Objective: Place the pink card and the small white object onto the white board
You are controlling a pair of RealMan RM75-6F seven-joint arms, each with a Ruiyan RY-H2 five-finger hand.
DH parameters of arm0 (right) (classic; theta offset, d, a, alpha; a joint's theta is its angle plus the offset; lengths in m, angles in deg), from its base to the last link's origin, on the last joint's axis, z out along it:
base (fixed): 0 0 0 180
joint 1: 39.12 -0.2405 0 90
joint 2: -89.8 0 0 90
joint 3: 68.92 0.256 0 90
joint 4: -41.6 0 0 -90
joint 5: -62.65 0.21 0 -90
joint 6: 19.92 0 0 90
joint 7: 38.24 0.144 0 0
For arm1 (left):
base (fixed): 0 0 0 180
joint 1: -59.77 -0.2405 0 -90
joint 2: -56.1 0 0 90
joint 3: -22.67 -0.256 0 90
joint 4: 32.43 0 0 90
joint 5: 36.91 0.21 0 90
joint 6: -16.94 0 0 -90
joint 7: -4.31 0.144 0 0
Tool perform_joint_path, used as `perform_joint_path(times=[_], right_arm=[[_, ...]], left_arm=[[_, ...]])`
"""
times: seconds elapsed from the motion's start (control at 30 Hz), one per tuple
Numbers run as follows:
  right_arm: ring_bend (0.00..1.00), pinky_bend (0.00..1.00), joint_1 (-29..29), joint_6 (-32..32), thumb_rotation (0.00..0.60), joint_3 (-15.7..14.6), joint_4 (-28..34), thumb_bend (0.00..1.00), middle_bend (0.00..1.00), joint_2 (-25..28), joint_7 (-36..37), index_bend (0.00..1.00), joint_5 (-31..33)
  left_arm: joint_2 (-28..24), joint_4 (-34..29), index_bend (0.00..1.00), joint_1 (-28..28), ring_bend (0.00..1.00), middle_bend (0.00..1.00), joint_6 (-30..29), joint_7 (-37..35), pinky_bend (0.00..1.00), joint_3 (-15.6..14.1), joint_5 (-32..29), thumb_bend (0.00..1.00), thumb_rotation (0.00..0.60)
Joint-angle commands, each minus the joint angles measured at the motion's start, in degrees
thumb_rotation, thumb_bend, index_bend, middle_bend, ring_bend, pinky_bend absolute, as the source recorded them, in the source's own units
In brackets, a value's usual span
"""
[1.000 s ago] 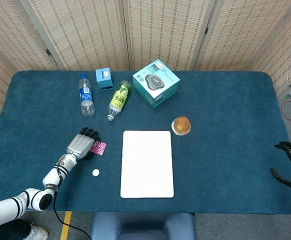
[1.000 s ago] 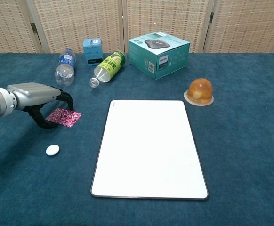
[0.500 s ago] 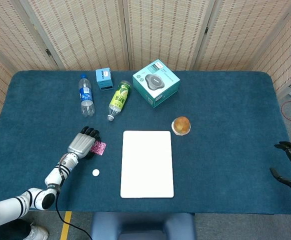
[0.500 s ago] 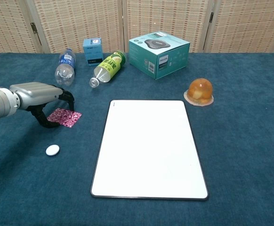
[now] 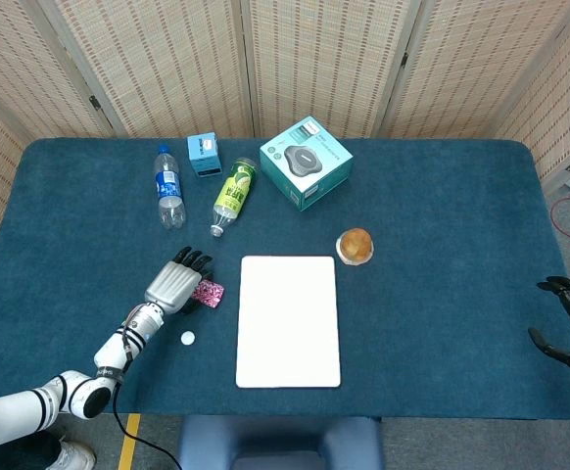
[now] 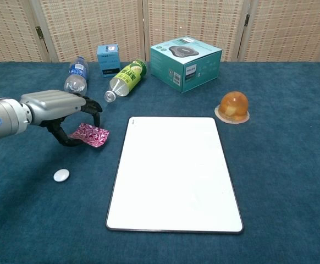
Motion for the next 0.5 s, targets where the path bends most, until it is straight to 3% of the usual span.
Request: perform_joint_path(times=[0.03,0.5], right_arm=[[0.23,0.24,-0.03,-0.08,0.6,0.0,-0.05,0.25,0.25,-0.06,0.04,0.26,0.03],[0.23,0.24,0.74,0.29,0.6,0.03,-0.42,0.25,0.25,0.02,0.59,0.26,0.9]], left_arm=[[-0.41,-3.0,0.42,0.98,0.1,0.14,-0.97,0.34,0.0,0.36,1.97,0.41,0.6],[4.27,-7.33,0.39,5.94,0.1,0.14,0.65,7.55,0.0,1.33,1.4,0.41,0.6]])
